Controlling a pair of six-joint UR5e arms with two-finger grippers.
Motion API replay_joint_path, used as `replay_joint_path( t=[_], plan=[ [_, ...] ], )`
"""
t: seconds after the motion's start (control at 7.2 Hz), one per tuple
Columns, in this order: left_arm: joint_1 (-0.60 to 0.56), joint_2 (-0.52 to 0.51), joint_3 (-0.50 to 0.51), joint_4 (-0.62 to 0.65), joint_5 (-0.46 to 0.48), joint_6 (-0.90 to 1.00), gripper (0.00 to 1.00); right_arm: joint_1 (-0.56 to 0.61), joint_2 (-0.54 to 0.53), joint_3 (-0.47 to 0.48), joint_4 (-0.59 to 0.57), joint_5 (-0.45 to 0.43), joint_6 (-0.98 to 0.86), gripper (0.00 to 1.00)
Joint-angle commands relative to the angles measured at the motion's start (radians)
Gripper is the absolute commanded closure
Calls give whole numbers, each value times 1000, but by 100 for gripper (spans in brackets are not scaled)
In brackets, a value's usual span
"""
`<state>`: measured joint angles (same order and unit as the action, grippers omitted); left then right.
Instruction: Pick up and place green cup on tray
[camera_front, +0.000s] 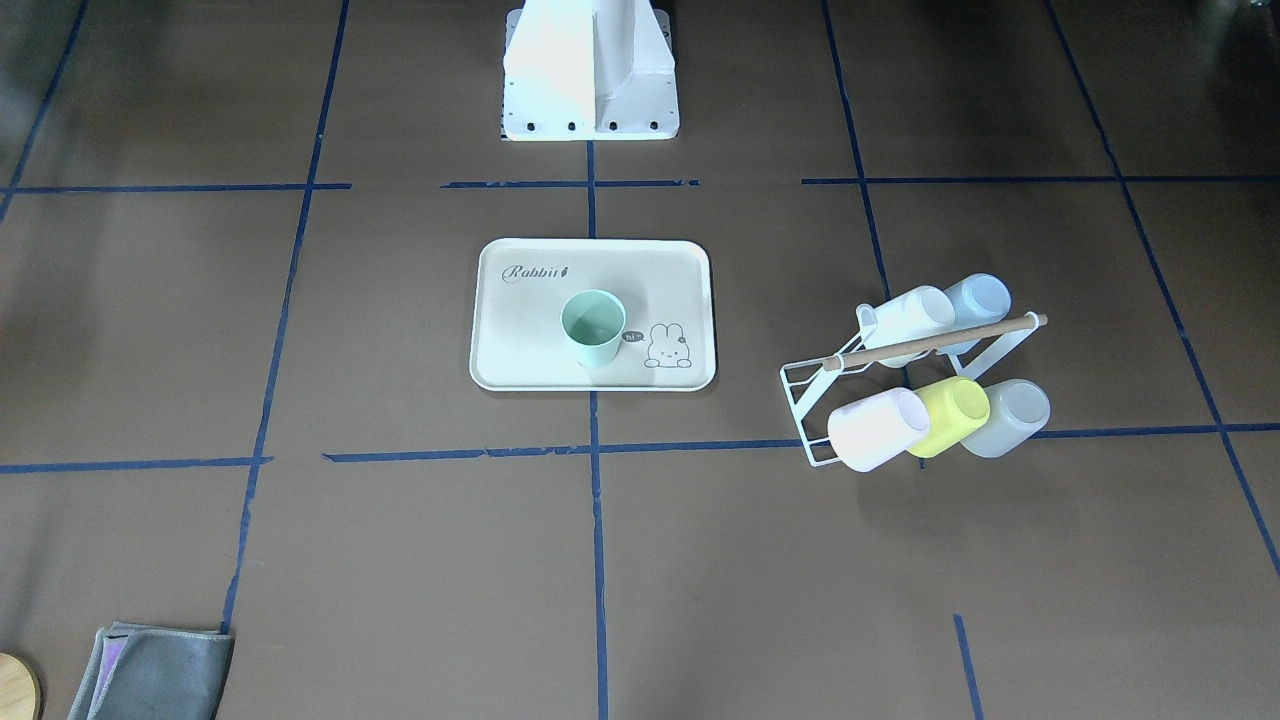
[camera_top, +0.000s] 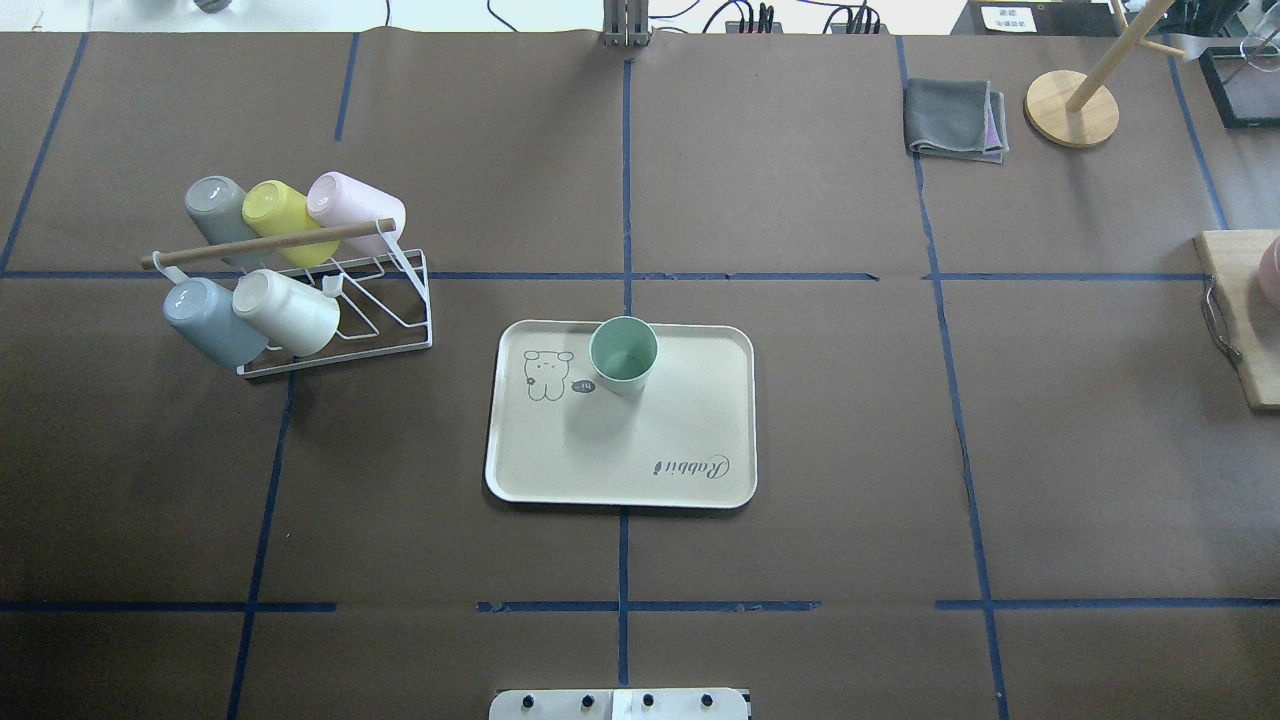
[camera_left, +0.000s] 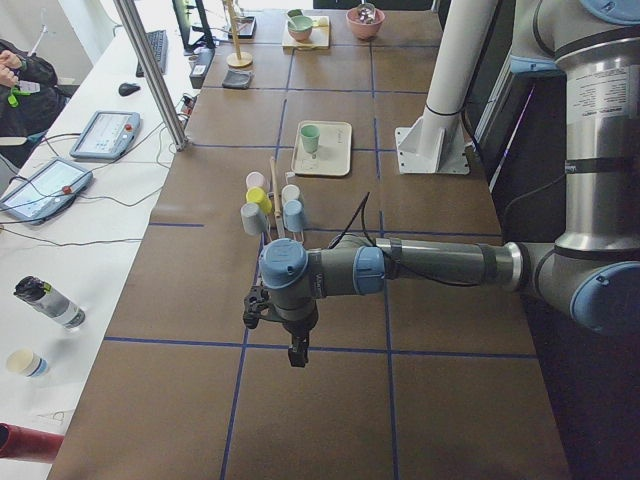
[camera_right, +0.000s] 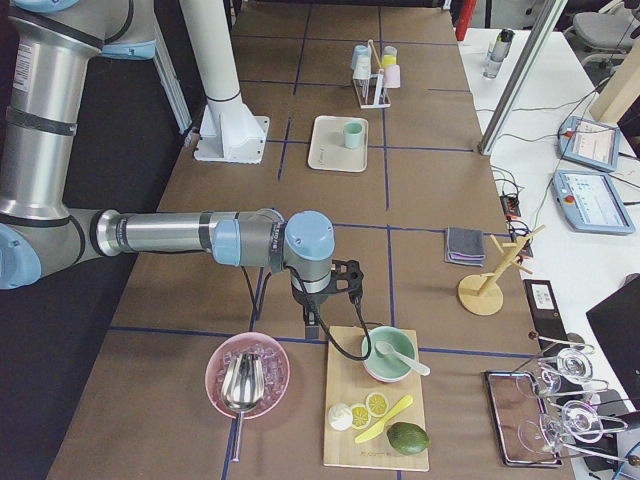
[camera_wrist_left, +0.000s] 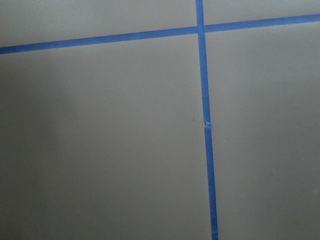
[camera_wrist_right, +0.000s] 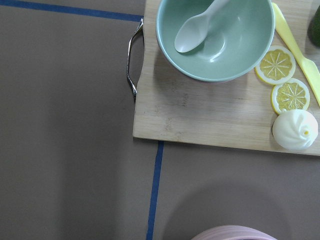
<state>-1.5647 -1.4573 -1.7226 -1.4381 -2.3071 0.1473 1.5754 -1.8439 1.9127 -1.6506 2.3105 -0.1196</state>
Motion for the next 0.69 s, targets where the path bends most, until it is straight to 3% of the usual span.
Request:
replay_joint_path(
  t=[0.0,0.56],
  plan=[
    [0,0,0,2,0,0,0,0,2,0,0,1,0,0],
    [0,0,0,-1,0,2,0,-2,2,-1,0,10,0,0]
  ],
)
